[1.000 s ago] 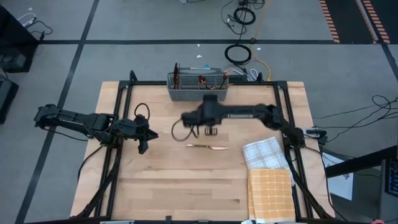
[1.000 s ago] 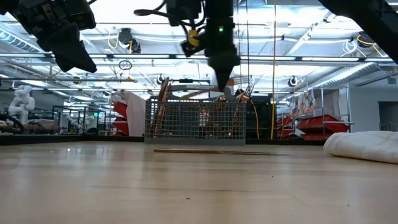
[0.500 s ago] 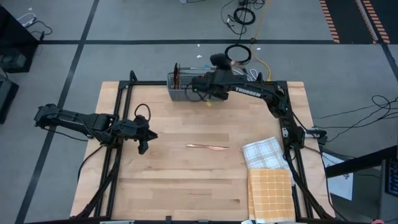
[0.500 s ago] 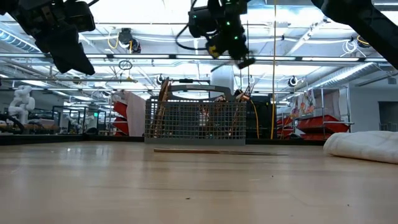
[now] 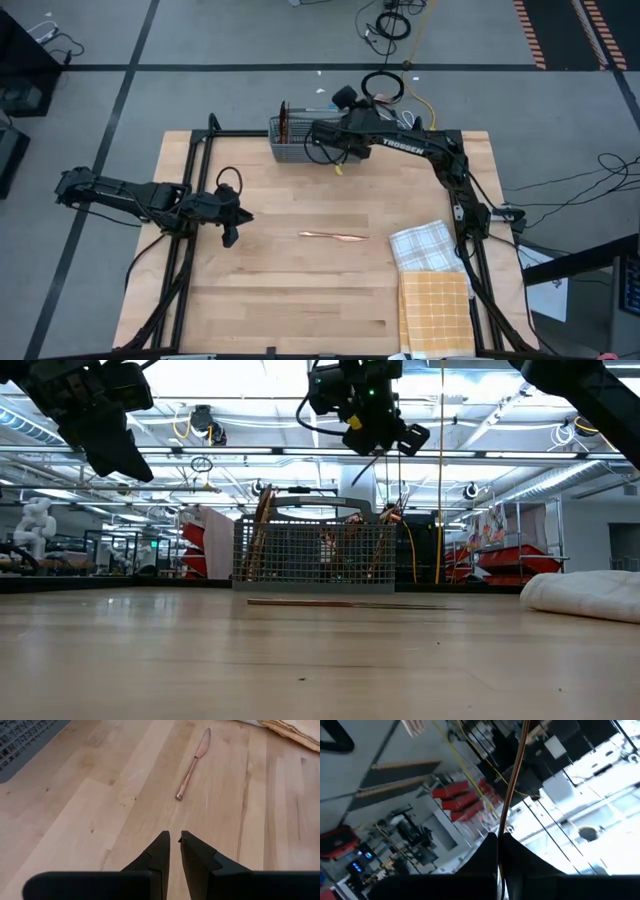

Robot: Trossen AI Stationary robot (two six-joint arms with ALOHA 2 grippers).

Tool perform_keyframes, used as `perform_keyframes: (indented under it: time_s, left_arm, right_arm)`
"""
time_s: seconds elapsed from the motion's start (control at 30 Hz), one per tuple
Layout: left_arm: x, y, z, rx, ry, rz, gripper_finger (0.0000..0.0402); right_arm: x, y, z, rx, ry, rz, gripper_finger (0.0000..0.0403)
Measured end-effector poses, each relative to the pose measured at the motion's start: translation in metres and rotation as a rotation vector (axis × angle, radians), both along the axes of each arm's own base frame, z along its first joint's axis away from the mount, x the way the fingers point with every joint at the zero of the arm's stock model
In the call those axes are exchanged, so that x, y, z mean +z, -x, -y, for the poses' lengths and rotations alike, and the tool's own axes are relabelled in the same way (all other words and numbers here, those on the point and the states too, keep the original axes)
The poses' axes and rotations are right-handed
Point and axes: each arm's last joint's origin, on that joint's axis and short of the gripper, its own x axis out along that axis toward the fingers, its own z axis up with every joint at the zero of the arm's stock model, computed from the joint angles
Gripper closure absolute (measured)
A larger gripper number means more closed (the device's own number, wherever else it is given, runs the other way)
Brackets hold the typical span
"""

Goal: Sort silverware
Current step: Put the bronze fork into the gray silverware rack

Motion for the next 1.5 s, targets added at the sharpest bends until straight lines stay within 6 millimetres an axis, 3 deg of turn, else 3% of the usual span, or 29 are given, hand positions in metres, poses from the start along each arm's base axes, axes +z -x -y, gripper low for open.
perform_keyframes:
  time_s: [0.3,0.53,0.67,1.03,1.5]
  left_arm:
    - [0.000,0.000,0.000,0.000,0.000,-0.001,0.0349]
    - [-0.004,0.001,0.000,0.002,-0.017,-0.012,0.0349]
    - [-0.016,0.002,-0.001,0.024,-0.033,-0.047,0.0349]
    - [-0.030,0.004,-0.002,0.044,-0.018,-0.077,0.0349]
    - [-0.030,0.005,-0.003,0.078,-0.064,-0.071,0.0349]
  right_arm:
    - [-0.025,-0.002,-0.011,0.038,-0.176,-0.076,0.0403]
    - [-0.022,0.016,-0.010,0.025,-0.192,-0.116,0.0403]
    - [-0.027,0.029,-0.008,0.024,-0.306,-0.157,0.0403]
    - [-0.082,0.037,-0.003,0.026,-0.365,-0.313,0.0403]
    - [-0.079,0.022,0.007,0.127,-0.381,-0.306,0.0402]
